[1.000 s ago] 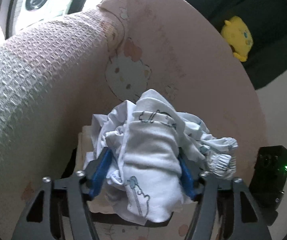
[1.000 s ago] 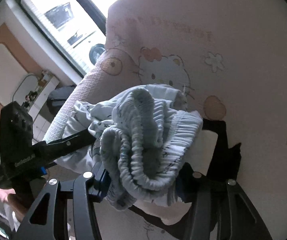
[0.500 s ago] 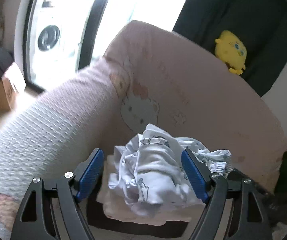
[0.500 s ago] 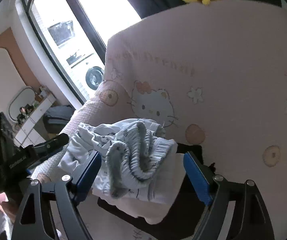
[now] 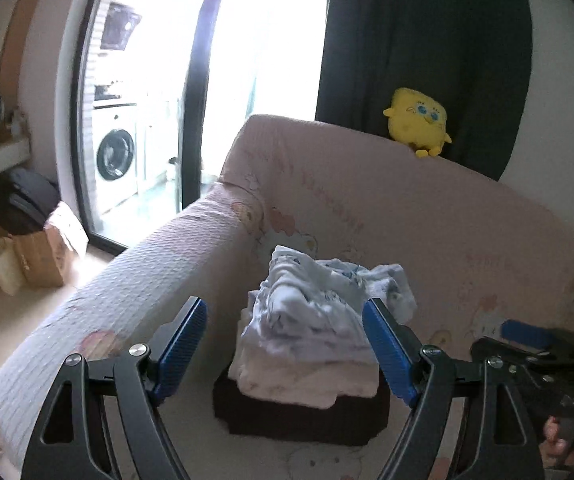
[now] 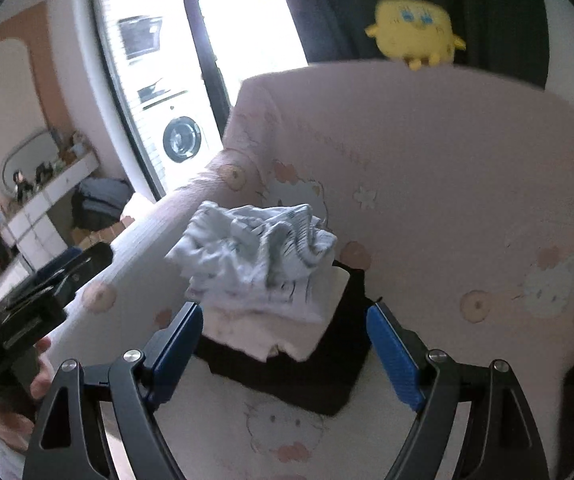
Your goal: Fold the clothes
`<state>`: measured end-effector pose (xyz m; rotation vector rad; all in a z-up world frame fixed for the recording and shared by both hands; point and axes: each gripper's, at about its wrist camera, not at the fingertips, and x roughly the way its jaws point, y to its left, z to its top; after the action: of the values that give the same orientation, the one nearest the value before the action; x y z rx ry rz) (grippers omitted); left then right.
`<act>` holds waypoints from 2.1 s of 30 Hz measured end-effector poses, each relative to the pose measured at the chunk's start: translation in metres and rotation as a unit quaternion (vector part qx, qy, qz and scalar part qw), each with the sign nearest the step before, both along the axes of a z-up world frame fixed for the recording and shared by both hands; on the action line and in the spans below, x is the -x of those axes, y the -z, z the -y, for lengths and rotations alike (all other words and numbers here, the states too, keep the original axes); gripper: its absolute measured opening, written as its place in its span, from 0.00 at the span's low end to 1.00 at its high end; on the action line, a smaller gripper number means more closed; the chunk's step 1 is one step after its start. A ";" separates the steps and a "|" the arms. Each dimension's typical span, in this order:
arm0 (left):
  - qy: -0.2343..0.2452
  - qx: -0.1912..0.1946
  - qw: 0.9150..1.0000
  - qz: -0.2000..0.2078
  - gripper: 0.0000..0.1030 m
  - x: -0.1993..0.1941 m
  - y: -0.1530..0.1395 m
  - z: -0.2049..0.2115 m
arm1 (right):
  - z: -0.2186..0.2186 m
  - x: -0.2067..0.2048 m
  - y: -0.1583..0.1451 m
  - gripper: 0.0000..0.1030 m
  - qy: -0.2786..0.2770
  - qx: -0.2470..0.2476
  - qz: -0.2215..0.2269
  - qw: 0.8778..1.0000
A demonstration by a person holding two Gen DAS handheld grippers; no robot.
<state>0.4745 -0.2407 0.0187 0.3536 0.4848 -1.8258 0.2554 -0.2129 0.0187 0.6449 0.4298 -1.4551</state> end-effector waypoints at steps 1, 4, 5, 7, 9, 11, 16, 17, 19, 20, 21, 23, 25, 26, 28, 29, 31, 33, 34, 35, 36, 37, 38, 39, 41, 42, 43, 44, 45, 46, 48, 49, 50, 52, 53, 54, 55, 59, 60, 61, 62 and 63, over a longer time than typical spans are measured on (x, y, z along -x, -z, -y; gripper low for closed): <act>-0.002 0.004 1.000 0.003 0.77 0.001 -0.002 -0.009 | -0.009 -0.004 -0.004 0.81 -0.003 0.004 -0.009 1.000; -0.007 0.015 1.000 0.011 0.77 0.005 -0.008 -0.032 | -0.041 -0.012 -0.014 0.81 -0.012 0.016 -0.035 0.999; -0.011 0.015 1.000 0.015 0.77 0.006 -0.011 -0.039 | -0.050 -0.013 -0.017 0.81 -0.015 0.021 -0.038 0.999; -0.017 0.012 1.000 0.019 0.77 0.010 -0.015 -0.053 | -0.066 -0.014 -0.022 0.82 -0.020 0.027 -0.042 0.999; -0.031 0.017 0.999 0.015 0.77 0.009 -0.021 -0.068 | -0.080 -0.012 -0.027 0.81 -0.021 0.028 -0.043 0.998; -0.042 0.020 0.999 0.010 0.77 0.006 -0.027 -0.083 | -0.093 -0.009 -0.033 0.82 -0.020 0.034 -0.044 0.998; -0.051 0.038 0.998 -0.006 0.78 0.000 -0.042 -0.126 | -0.135 0.005 -0.049 0.83 -0.008 0.063 -0.031 0.998; -0.050 0.044 0.998 -0.006 0.78 0.000 -0.045 -0.134 | -0.142 0.007 -0.051 0.84 -0.005 0.067 -0.028 0.997; -0.048 0.064 0.997 0.004 0.80 0.002 -0.050 -0.151 | -0.155 0.012 -0.055 0.87 0.002 0.074 -0.022 0.997; -0.050 0.072 0.996 0.012 0.80 0.003 -0.051 -0.158 | -0.161 0.013 -0.056 0.87 0.003 0.077 -0.021 0.997; -0.054 0.079 0.995 0.020 0.80 0.004 -0.052 -0.164 | -0.166 0.013 -0.058 0.88 0.003 0.077 -0.021 0.997; -0.061 0.089 0.994 0.035 0.80 0.006 -0.054 -0.175 | -0.174 0.011 -0.058 0.88 0.002 0.075 -0.024 0.997; -0.060 0.096 0.993 0.039 0.80 0.007 -0.054 -0.185 | -0.182 0.006 -0.058 0.88 0.001 0.074 -0.028 0.997; -0.059 0.099 0.993 0.041 0.80 0.007 -0.054 -0.190 | -0.186 0.004 -0.057 0.88 -0.002 0.072 -0.031 0.997; -0.053 0.099 0.993 0.035 0.80 0.007 -0.053 -0.198 | -0.191 0.000 -0.055 0.88 -0.006 0.064 -0.038 0.997; -0.050 0.098 0.993 0.034 0.80 0.008 -0.053 -0.200 | -0.192 -0.001 -0.053 0.88 -0.005 0.058 -0.043 0.997; -0.046 0.094 0.994 0.033 0.80 0.010 -0.052 -0.203 | -0.192 -0.002 -0.051 0.88 -0.004 0.053 -0.054 0.997; -0.045 0.088 0.994 0.039 0.80 0.014 -0.050 -0.204 | -0.191 0.000 -0.050 0.88 -0.002 0.048 -0.061 0.997; -0.045 0.085 0.994 0.042 0.80 0.015 -0.049 -0.204 | -0.191 0.000 -0.049 0.88 -0.002 0.047 -0.065 0.997; -0.050 0.083 0.994 0.047 0.80 0.016 -0.047 -0.203 | -0.191 0.000 -0.049 0.88 -0.005 0.047 -0.069 0.996; -0.056 0.081 0.994 0.052 0.80 0.018 -0.044 -0.202 | -0.192 -0.001 -0.049 0.88 -0.009 0.048 -0.078 0.996; -0.061 0.079 0.993 0.057 0.80 0.019 -0.042 -0.202 | -0.194 -0.002 -0.048 0.88 -0.012 0.051 -0.091 0.994; -0.067 0.076 0.993 0.062 0.80 0.021 -0.039 -0.201 | -0.196 -0.003 -0.047 0.88 -0.015 0.056 -0.108 0.992; -0.069 0.071 0.993 0.066 0.80 0.024 -0.035 -0.199 | -0.197 -0.003 -0.045 0.88 -0.017 0.062 -0.125 0.990; -0.065 0.058 0.994 0.072 0.80 0.031 -0.024 -0.194 | -0.200 -0.001 -0.039 0.88 -0.024 0.069 -0.141 0.987; -0.060 0.049 0.994 0.073 0.80 0.036 -0.018 -0.191 | -0.200 0.001 -0.036 0.88 -0.028 0.069 -0.140 0.987; -0.058 0.040 0.995 0.073 0.80 0.040 -0.012 -0.187 | -0.198 0.005 -0.034 0.88 -0.031 0.066 -0.125 0.989; -0.060 0.031 0.995 0.072 0.80 0.044 -0.007 -0.184 | -0.197 0.009 -0.033 0.88 -0.034 0.066 -0.107 0.991; -0.062 0.023 0.995 0.070 0.80 0.048 -0.003 -0.180 | -0.196 0.013 -0.033 0.88 -0.036 0.068 -0.093 0.993; -0.064 0.013 0.995 0.069 0.80 0.051 0.001 -0.177 | -0.195 0.015 -0.033 0.88 -0.038 0.074 -0.083 0.993; -0.060 -0.001 0.996 0.061 0.80 0.055 0.006 -0.171 | -0.189 0.019 -0.033 0.88 -0.038 0.077 -0.069 0.994; -0.059 -0.006 0.997 0.057 0.80 0.057 0.009 -0.169 | -0.185 0.021 -0.032 0.89 -0.036 0.075 -0.065 0.994; -0.060 -0.007 0.997 0.057 0.80 0.060 0.012 -0.167 | -0.180 0.022 -0.030 0.89 -0.033 0.072 -0.065 0.995; -0.063 -0.010 0.996 0.064 0.80 0.064 0.019 -0.164 | -0.169 0.024 -0.024 0.89 -0.026 0.067 -0.062 0.996; -0.065 -0.013 0.995 0.070 0.80 0.067 0.023 -0.161 | -0.163 0.025 -0.019 0.88 -0.023 0.066 -0.053 0.996; -0.067 -0.016 0.995 0.076 0.80 0.069 0.028 -0.159 | -0.156 0.027 -0.013 0.89 -0.021 0.065 -0.041 0.997; -0.069 -0.018 0.994 0.082 0.80 0.072 0.032 -0.157 | -0.151 0.028 -0.008 0.88 -0.020 0.065 -0.029 0.997; -0.077 -0.026 0.993 0.088 0.80 0.076 0.049 -0.148 | -0.136 0.032 0.010 0.88 -0.003 0.067 -0.009 0.998; -0.082 -0.024 0.992 0.089 0.80 0.077 0.053 -0.147 | -0.134 0.032 0.015 0.88 0.001 0.072 -0.011 0.997; -0.086 -0.017 0.992 0.092 0.80 0.078 0.056 -0.147 | -0.132 0.032 0.021 0.88 0.005 0.078 -0.015 0.997; -0.090 -0.009 0.991 0.096 0.80 0.079 0.059 -0.146 | -0.132 0.030 0.025 0.88 0.008 0.086 -0.026 0.996; -0.094 0.000 0.990 0.101 0.80 0.081 0.062 -0.146 | -0.132 0.027 0.030 0.88 0.011 0.093 -0.041 0.995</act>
<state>0.3938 -0.0946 -0.0433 0.4719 0.3656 -1.5883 0.2281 -0.0808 -0.0116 0.4430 0.3476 -1.5258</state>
